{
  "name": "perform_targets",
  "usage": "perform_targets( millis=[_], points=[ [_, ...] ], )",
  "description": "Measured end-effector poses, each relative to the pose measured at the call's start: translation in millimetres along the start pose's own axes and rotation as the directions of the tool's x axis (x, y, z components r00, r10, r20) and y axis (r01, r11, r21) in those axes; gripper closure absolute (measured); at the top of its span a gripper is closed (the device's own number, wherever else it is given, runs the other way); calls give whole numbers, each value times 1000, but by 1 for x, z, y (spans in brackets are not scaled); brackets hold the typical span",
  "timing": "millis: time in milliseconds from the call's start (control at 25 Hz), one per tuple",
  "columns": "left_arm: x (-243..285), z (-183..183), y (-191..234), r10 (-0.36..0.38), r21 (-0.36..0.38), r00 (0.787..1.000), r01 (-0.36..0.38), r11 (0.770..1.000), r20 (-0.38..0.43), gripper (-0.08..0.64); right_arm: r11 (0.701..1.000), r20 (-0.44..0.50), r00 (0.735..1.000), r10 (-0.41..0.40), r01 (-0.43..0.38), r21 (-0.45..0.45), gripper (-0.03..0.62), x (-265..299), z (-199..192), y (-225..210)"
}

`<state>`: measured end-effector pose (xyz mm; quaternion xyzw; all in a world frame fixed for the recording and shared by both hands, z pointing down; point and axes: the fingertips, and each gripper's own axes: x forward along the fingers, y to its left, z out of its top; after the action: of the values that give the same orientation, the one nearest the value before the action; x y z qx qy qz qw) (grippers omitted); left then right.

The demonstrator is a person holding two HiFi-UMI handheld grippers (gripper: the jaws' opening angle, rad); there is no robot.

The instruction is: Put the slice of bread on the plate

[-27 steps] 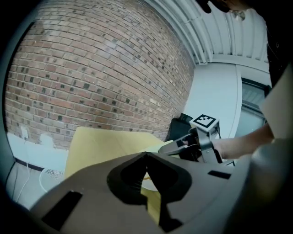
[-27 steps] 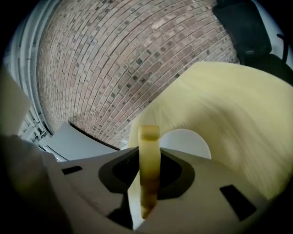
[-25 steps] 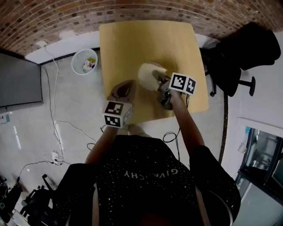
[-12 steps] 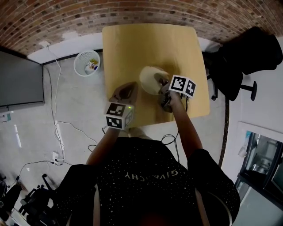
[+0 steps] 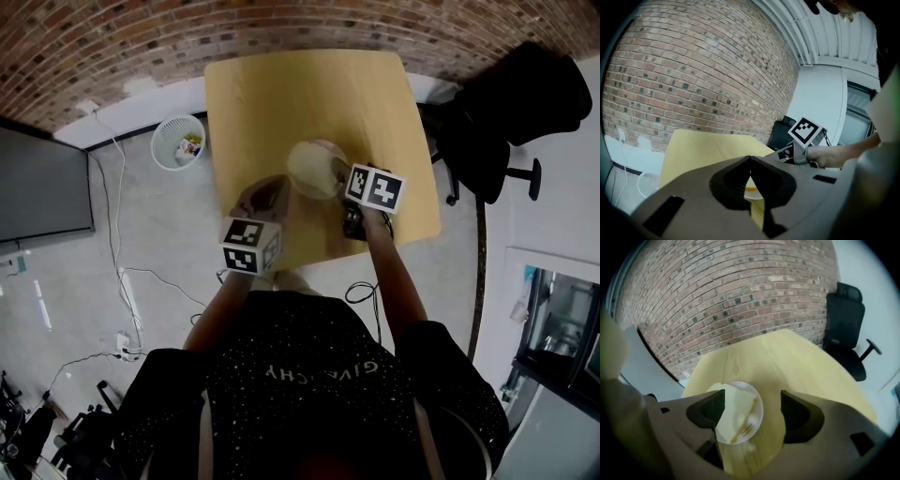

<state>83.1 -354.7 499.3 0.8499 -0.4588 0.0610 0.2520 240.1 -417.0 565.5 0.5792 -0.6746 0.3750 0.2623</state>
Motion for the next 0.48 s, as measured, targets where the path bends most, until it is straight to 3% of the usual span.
perform_targets(
  millis=[80, 200, 360, 400, 480],
  points=[
    [1, 0, -4, -9, 8, 1000, 9, 1000, -1, 549, 998, 50, 997, -65, 65, -8, 236, -15, 4, -13],
    [3, 3, -12, -28, 22, 1000, 28, 999, 0, 549, 997, 112, 991, -74, 74, 6, 236, -36, 3, -19],
    [6, 9, -26, -55, 56, 998, 55, 997, -2, 549, 995, 196, 976, 95, -97, 1, 243, -58, -9, -3],
    [7, 10, -29, -62, 67, 998, 62, 996, -3, 549, 991, 227, 965, 129, -133, 1, 296, -66, -10, 2],
    [8, 13, -35, -77, 88, 997, 77, 993, -7, 549, 989, 302, 943, 141, -148, -2, 541, -82, -9, 6]
  ],
)
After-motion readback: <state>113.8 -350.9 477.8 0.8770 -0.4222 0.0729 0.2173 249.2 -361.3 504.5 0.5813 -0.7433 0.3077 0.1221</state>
